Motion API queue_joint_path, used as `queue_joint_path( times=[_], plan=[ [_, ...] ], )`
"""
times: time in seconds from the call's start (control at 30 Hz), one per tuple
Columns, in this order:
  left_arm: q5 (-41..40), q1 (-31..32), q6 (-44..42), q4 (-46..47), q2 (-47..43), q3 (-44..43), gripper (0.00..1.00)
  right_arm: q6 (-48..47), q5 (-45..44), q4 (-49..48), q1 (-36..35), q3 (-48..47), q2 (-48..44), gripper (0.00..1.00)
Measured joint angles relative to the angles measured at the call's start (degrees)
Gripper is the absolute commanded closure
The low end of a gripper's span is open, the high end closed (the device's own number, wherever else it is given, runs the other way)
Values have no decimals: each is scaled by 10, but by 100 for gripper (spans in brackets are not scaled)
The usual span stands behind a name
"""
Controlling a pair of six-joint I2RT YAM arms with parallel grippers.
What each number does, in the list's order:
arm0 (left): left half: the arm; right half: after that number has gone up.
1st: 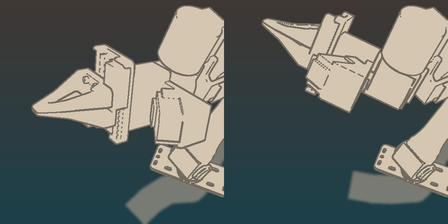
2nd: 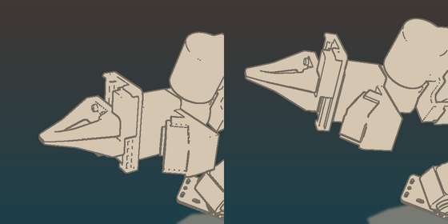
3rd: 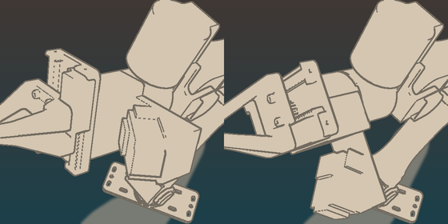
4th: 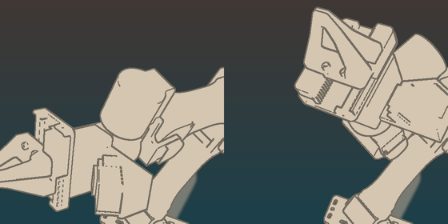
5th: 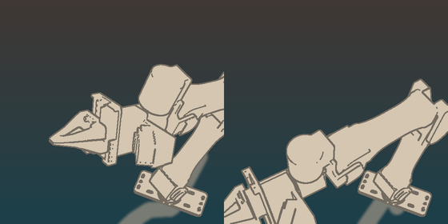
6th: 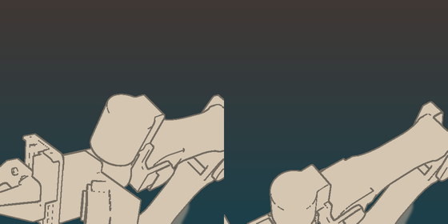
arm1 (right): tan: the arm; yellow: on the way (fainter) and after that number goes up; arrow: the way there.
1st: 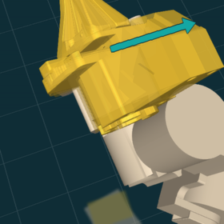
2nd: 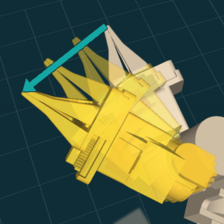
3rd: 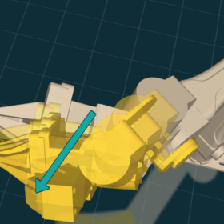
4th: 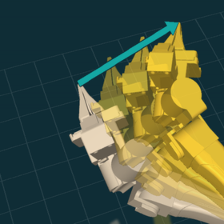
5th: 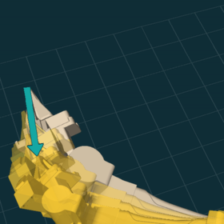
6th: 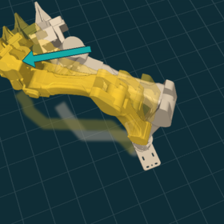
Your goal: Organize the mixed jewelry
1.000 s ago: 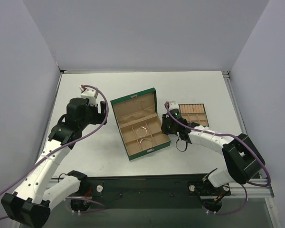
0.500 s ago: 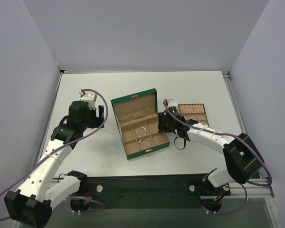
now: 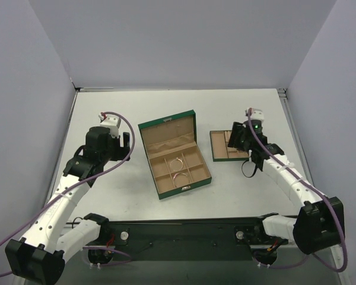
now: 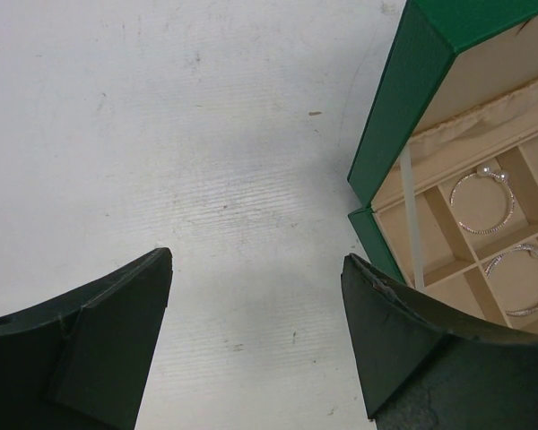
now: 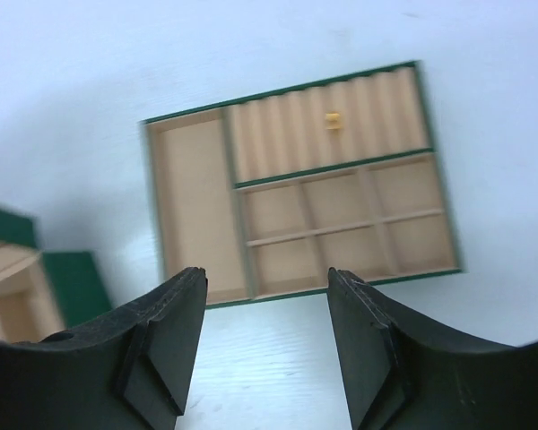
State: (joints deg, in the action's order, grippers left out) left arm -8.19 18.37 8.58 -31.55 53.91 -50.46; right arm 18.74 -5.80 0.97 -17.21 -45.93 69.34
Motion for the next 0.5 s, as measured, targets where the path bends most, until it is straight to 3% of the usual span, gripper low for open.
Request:
queue_joint_path(
  times=[0.23, 0.5],
  plan=[
    [9, 0, 0, 0, -9, 4, 14, -26, 30, 32, 161, -43, 70, 44],
    [11, 0, 0, 0, -17, 6, 13, -35, 105, 42, 266, -122, 205, 48]
  ],
)
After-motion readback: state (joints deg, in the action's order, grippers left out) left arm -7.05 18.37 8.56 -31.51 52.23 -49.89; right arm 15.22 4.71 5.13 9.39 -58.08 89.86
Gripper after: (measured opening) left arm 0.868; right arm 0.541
